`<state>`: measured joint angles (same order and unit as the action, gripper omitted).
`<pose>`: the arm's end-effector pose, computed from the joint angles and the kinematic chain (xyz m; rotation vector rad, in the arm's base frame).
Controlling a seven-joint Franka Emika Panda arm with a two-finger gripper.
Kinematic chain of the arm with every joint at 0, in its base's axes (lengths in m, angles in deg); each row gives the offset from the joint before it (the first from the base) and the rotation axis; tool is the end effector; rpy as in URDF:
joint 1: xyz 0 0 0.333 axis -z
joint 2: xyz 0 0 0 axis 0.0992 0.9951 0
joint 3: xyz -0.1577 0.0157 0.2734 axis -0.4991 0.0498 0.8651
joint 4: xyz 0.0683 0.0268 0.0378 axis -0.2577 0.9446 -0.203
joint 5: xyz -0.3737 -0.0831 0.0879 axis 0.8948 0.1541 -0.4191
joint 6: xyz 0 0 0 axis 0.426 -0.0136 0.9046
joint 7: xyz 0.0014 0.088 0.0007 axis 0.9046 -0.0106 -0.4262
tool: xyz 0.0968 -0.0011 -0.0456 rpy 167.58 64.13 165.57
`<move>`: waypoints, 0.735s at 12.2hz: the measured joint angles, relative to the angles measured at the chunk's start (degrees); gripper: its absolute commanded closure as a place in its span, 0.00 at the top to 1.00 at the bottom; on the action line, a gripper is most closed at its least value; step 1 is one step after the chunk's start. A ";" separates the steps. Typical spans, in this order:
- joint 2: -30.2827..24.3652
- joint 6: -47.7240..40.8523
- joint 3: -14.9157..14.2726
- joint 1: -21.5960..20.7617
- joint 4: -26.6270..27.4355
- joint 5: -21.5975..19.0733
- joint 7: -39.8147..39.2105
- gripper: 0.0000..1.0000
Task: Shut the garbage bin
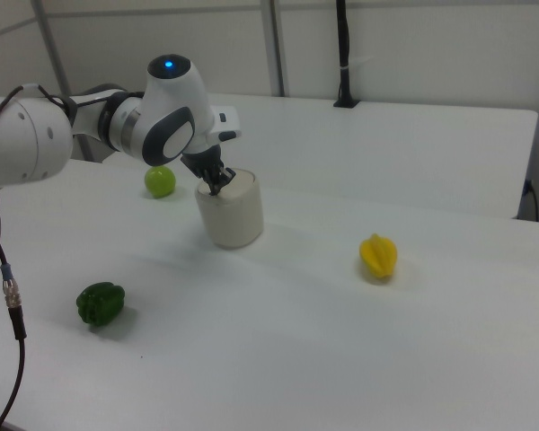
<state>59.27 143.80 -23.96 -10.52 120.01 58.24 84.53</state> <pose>0.7314 0.0644 0.4322 -2.8723 0.0768 -0.5413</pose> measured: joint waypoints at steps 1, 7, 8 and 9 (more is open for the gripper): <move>0.00 0.00 0.00 0.00 0.00 0.00 -0.01 0.00; -0.68 -0.03 -0.05 0.26 -0.35 -0.03 -0.03 0.00; -1.53 -1.08 -0.09 0.52 -0.50 -0.05 -0.03 0.00; -2.84 -3.51 -0.09 0.96 -0.65 -0.06 -0.03 0.00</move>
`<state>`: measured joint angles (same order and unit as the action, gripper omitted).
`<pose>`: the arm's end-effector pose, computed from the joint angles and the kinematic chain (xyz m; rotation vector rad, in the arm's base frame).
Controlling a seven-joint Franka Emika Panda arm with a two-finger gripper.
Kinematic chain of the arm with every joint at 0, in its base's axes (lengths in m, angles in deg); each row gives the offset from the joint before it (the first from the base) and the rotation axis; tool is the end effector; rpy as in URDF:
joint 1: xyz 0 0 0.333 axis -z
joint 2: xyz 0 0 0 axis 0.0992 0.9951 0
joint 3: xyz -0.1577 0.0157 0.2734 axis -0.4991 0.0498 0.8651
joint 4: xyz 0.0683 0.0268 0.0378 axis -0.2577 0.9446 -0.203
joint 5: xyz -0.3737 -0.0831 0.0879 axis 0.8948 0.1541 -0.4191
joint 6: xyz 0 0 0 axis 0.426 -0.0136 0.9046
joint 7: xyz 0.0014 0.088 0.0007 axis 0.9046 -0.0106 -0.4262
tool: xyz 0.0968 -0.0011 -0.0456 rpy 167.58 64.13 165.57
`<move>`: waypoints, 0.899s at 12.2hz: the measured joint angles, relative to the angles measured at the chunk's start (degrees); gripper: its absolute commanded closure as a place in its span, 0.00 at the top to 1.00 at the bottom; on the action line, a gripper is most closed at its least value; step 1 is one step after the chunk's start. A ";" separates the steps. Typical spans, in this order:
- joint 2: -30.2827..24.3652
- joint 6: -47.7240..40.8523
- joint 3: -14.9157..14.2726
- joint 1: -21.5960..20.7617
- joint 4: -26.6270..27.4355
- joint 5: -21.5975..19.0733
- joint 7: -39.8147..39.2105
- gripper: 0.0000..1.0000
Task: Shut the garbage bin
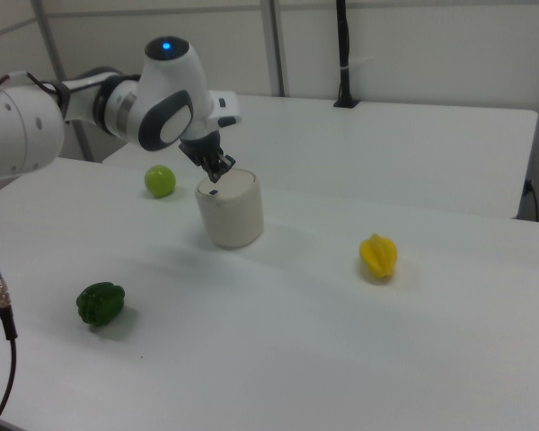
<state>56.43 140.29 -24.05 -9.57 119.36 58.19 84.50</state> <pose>0.7240 0.0529 0.4670 -2.8673 0.0837 -0.5427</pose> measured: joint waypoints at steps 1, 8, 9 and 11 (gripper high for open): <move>-1.57 -2.93 -0.01 0.47 -0.07 0.00 0.00 0.00; -11.97 -28.73 -0.06 4.86 -0.16 -0.01 0.00 0.02; -13.02 -31.04 -0.07 5.20 -0.13 -0.01 0.00 0.03; -15.33 -35.62 -0.11 6.13 0.06 0.00 0.00 0.08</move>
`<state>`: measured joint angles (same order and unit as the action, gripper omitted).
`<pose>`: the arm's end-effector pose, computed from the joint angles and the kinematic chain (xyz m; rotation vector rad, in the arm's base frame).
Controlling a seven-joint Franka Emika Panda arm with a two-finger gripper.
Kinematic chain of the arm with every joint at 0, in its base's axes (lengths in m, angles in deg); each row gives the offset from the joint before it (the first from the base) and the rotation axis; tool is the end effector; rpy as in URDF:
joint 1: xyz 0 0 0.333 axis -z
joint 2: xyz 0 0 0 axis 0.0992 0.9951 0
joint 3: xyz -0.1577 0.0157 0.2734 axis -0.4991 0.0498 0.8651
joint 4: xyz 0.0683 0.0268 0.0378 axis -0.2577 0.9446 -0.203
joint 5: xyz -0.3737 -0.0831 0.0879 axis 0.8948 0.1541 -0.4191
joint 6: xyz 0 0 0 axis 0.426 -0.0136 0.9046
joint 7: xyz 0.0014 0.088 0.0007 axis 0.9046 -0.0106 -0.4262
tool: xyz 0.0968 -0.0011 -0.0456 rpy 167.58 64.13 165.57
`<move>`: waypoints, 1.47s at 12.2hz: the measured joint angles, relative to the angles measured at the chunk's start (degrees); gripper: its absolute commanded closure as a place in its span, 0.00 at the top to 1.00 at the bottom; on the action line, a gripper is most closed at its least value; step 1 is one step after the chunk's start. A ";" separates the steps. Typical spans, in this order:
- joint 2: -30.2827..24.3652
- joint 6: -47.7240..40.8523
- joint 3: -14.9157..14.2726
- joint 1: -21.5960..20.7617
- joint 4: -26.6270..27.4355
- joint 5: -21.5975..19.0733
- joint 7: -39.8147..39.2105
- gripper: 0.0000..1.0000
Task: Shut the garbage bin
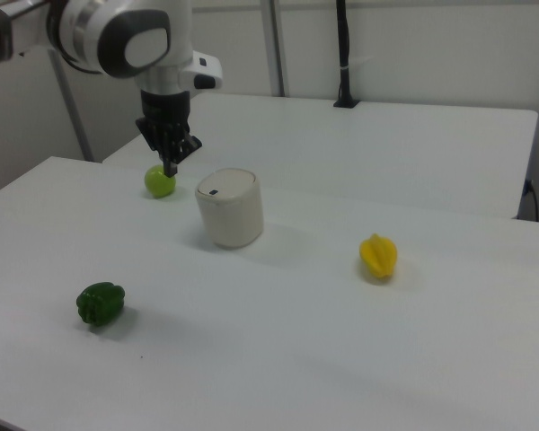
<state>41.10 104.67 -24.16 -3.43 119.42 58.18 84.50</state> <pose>0.6213 -0.0036 0.5833 -2.8980 0.0909 -0.0461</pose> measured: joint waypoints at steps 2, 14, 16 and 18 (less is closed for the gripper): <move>-2.89 -4.36 -0.08 1.08 0.50 0.02 -0.01 0.24; -8.63 -7.89 -0.30 3.00 5.35 3.67 1.29 1.00; -8.63 -7.94 -0.32 3.06 5.35 4.41 1.32 1.00; -8.63 -8.02 -0.32 3.06 5.35 5.71 1.54 1.00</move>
<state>32.46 96.66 -24.49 -0.37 124.77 63.89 86.04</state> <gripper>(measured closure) 0.000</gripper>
